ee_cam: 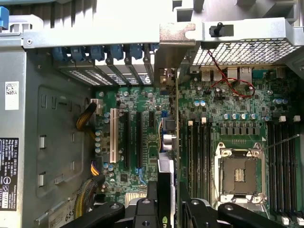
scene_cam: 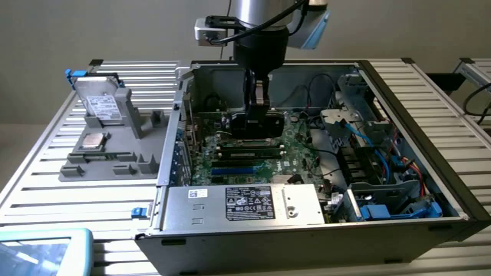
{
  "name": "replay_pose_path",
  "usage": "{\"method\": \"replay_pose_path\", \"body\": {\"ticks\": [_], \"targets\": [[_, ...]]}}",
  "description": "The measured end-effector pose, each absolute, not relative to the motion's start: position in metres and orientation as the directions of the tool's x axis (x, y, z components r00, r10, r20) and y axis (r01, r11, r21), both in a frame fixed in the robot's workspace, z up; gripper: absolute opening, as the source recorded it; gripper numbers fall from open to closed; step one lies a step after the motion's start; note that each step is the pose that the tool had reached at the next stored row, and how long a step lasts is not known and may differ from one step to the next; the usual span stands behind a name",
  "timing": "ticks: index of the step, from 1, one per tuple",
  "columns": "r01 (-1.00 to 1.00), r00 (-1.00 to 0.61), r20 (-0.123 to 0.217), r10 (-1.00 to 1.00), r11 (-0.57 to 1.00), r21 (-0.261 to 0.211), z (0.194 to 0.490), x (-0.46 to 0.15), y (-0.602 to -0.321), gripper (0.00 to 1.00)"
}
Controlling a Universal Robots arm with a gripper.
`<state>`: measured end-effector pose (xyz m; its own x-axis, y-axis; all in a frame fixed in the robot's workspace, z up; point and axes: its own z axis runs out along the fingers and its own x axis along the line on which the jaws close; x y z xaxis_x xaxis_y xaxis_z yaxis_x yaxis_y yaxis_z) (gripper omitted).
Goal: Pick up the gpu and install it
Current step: 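Insert the gpu into the slot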
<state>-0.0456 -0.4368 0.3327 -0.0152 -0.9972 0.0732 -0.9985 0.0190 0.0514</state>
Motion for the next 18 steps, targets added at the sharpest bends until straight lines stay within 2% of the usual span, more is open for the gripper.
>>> {"method": "replay_pose_path", "body": {"ticks": [9,18], "targets": [[-0.998,-0.013,0.071,-0.997,0.018,0.064,0.317,-0.046,-0.442,0.27],[-0.998,-0.013,0.036,-0.999,0.016,0.069,0.305,-0.046,-0.452,0.27]]}}
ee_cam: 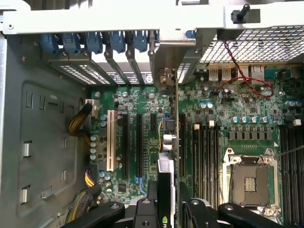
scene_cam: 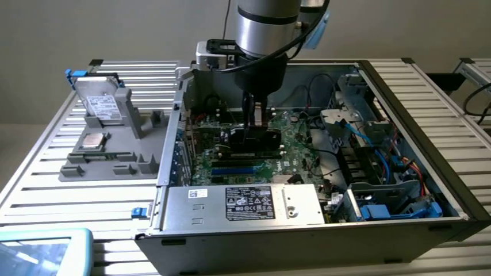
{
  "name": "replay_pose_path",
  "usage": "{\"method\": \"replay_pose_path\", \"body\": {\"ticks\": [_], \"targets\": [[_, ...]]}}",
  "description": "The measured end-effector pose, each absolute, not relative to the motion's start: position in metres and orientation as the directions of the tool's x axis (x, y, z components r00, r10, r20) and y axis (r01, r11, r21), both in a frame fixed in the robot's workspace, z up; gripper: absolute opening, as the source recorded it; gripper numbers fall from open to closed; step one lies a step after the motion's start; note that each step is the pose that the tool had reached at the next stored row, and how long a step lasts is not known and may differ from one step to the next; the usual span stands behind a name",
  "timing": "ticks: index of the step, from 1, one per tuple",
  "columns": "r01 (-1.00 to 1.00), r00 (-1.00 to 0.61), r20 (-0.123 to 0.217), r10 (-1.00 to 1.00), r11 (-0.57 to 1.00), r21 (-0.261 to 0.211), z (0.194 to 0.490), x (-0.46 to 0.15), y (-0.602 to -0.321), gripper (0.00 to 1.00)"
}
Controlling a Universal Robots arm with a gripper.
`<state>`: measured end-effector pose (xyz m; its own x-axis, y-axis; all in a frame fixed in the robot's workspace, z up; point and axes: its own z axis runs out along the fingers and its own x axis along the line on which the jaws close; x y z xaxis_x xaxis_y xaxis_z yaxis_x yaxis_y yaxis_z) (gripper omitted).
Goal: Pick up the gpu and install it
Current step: 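Insert the gpu into the slot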
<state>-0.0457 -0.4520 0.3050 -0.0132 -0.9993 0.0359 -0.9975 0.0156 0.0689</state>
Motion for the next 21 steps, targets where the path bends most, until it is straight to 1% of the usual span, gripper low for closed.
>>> {"method": "replay_pose_path", "body": {"ticks": [11,21], "targets": [[-0.998,-0.013,0.022,-1.000,0.015,0.068,0.302,-0.047,-0.454,0.27],[-0.998,-0.013,0.013,-1.000,0.014,0.069,0.292,-0.047,-0.457,0.27]]}}
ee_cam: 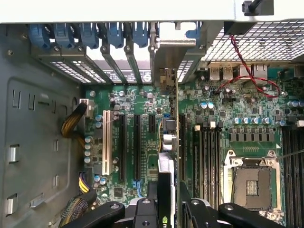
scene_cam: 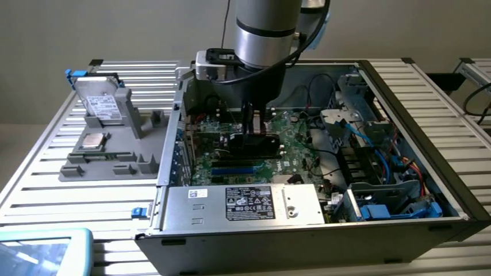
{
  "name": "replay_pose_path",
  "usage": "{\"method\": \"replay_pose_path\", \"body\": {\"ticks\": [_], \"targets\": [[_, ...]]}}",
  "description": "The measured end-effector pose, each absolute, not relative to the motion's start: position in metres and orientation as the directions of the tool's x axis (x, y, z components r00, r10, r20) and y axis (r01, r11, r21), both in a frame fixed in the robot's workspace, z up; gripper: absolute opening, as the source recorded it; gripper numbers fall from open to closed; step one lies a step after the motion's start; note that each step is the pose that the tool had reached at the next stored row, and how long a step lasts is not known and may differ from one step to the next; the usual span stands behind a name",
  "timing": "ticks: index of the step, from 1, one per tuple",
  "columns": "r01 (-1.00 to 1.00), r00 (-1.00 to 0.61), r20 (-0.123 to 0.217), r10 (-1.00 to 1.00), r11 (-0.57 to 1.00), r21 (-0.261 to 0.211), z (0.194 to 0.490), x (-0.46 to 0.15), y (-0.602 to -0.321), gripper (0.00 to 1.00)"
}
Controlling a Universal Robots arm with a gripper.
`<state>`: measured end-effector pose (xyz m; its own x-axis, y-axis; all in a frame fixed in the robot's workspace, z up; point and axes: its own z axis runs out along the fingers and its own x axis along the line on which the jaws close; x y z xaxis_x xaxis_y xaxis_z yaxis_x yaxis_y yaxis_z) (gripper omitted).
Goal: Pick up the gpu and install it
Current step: 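Insert the gpu into the slot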
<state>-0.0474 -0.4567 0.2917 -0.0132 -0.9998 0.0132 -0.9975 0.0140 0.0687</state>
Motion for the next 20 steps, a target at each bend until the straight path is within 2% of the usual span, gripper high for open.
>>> {"method": "replay_pose_path", "body": {"ticks": [10,20], "targets": [[-0.998,-0.013,-0.012,-1.000,0.012,0.069,0.276,-0.050,-0.461,0.27],[-0.998,-0.013,-0.013,-1.000,0.012,0.069,0.268,-0.051,-0.462,0.27]]}}
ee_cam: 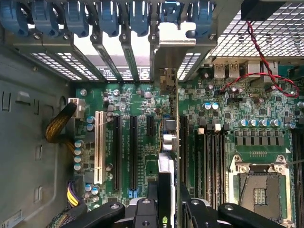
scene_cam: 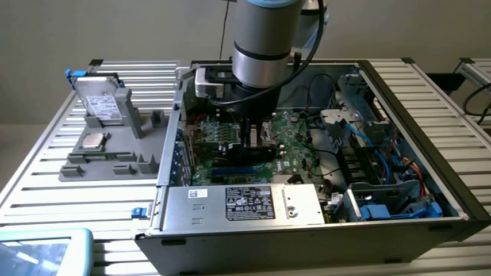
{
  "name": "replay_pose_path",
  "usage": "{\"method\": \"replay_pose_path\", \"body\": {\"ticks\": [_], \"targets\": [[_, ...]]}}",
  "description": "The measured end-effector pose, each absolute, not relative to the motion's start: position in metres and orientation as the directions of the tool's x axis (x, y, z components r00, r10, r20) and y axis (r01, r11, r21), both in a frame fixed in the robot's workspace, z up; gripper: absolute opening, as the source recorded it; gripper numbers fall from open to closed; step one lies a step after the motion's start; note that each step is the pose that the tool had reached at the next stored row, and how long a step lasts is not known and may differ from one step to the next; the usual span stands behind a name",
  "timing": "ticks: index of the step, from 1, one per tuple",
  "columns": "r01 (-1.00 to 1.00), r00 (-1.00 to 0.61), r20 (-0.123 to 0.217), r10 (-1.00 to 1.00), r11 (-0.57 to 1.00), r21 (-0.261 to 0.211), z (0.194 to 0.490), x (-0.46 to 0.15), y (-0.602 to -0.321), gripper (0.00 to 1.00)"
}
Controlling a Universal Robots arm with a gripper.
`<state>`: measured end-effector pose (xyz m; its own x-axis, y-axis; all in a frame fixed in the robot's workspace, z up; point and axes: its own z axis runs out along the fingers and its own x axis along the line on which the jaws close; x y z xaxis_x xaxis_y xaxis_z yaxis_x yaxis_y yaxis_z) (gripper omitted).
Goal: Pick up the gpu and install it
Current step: 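Insert the gpu into the slot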
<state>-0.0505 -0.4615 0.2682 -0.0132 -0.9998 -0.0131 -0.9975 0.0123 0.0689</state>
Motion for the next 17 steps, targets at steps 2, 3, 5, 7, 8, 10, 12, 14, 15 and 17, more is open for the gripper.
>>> {"method": "replay_pose_path", "body": {"ticks": [2,3,5,7,8,10,12,14,15,17], "targets": [[-0.998,-0.013,-0.010,-1.000,0.013,0.069,0.2670,-0.0509,-0.4615,0.27],[-0.998,-0.013,-0.008,-1.000,0.013,0.069,0.2664,-0.0512,-0.4615,0.27],[-0.998,-0.013,-0.005,-1.000,0.013,0.069,0.2654,-0.0517,-0.4615,0.27],[-0.998,-0.013,-0.005,-1.000,0.013,0.069,0.2654,-0.0519,-0.4616,0.27],[-0.998,-0.013,-0.005,-1.000,0.013,0.069,0.2653,-0.0520,-0.4617,0.27],[-0.998,-0.013,-0.006,-1.000,0.013,0.069,0.2644,-0.0522,-0.4617,0.27],[-0.998,-0.013,-0.005,-1.000,0.013,0.069,0.2635,-0.0523,-0.4617,0.27],[-0.998,-0.013,-0.005,-1.000,0.013,0.069,0.2627,-0.0524,-0.4617,0.27],[-0.998,-0.013,-0.005,-1.000,0.013,0.069,0.2624,-0.0524,-0.4617,0.27],[-0.998,-0.013,-0.005,-1.000,0.013,0.069,0.2618,-0.0525,-0.4617,0.27]]}}
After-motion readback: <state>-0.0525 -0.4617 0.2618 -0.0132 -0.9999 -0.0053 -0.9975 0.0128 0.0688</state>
